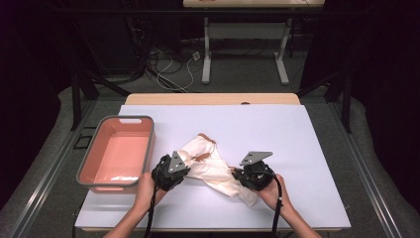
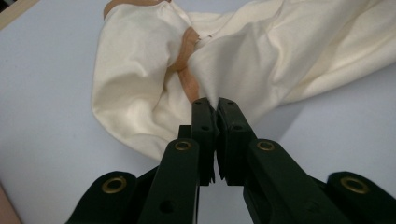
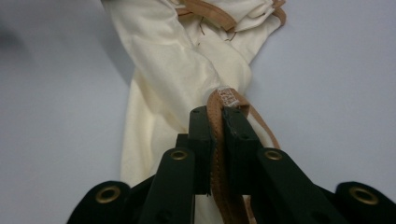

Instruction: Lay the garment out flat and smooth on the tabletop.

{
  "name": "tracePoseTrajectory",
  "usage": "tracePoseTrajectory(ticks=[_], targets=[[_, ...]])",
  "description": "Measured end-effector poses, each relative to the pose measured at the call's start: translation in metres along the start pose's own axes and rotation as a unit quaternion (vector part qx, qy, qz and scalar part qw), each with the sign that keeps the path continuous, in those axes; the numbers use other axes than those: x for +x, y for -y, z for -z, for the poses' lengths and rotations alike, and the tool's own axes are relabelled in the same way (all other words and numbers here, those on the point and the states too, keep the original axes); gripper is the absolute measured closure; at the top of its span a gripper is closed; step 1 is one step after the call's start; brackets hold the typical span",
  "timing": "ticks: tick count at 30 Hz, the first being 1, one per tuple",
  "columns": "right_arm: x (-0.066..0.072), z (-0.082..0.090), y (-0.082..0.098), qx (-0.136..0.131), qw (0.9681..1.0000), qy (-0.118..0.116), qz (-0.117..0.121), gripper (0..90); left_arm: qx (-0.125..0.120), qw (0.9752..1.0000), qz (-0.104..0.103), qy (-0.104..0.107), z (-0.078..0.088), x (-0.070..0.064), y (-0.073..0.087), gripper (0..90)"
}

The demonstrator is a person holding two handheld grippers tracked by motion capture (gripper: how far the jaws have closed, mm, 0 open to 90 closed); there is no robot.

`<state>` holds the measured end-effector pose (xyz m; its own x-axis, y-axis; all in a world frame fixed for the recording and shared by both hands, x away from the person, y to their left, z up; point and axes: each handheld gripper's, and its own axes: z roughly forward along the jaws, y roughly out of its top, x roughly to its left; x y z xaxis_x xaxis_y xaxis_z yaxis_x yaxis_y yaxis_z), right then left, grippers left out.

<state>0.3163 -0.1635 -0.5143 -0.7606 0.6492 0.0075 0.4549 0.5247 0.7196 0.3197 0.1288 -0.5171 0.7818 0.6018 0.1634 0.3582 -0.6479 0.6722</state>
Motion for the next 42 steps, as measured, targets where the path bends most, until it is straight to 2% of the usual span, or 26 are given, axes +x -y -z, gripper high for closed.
tracePoseTrajectory(ticks=[6,9,10,14,17,19,22,25,26,28,30,34,37,42], targets=[[0.007,-0.002,0.002,0.005,0.9998,-0.017,0.005,82.0,0.016,0.9999,-0.005,0.002,0.003,-0.001,0.011,86.1],[0.011,-0.003,0.003,0.006,0.9995,-0.029,0.004,82.0,0.03,0.9995,-0.007,0.006,0.002,-0.004,0.017,85.9],[0.013,-0.003,0.004,0.014,0.9992,-0.037,0.005,81.7,0.039,0.9992,-0.009,0.008,0.002,-0.004,0.018,85.6],[0.017,-0.004,0.005,0.013,0.9984,-0.055,0.009,77.5,0.052,0.9986,-0.001,0.008,0.002,-0.008,0.021,80.6],[0.015,-0.001,0.003,0.0,0.9979,-0.064,0.005,71.6,0.049,0.9987,0.0,0.015,0.007,-0.008,0.019,72.1],[0.012,0.002,0.002,-0.011,0.9977,-0.066,0.008,68.5,0.047,0.9988,0.001,0.015,0.011,-0.008,0.017,58.8],[0.009,0.005,0.002,-0.026,0.9971,-0.071,-0.001,66.9,0.037,0.9991,0.003,0.022,0.016,-0.008,0.014,49.6],[0.005,0.008,0.002,-0.038,0.9966,-0.073,-0.01,66.1,0.022,0.9993,0.005,0.028,0.02,-0.01,0.01,44.3],[0.003,0.01,0.001,-0.036,0.9967,-0.072,-0.01,66.1,0.019,0.9993,0.006,0.031,0.022,-0.011,0.009,44.2],[0.001,0.013,0.001,-0.049,0.9962,-0.071,-0.016,66.4,0.01,0.9994,0.004,0.032,0.023,-0.013,0.007,42.9],[-0.001,0.015,0.0,-0.059,0.9957,-0.068,-0.023,66.5,0.013,0.9993,0.003,0.034,0.022,-0.014,0.006,42.7],[-0.007,0.015,0.002,-0.07,0.9958,-0.048,-0.034,68.6,0.01,0.9992,0.002,0.038,0.018,-0.016,0.006,43.7],[-0.011,0.013,0.003,-0.065,0.9961,-0.041,-0.044,69.1,0.014,0.9985,0.001,0.054,0.011,-0.019,0.007,46.7],[-0.015,0.009,0.005,-0.044,0.9969,-0.03,-0.059,69.5,0.047,0.9961,-0.022,0.071,-0.003,-0.026,0.011,57.9]])
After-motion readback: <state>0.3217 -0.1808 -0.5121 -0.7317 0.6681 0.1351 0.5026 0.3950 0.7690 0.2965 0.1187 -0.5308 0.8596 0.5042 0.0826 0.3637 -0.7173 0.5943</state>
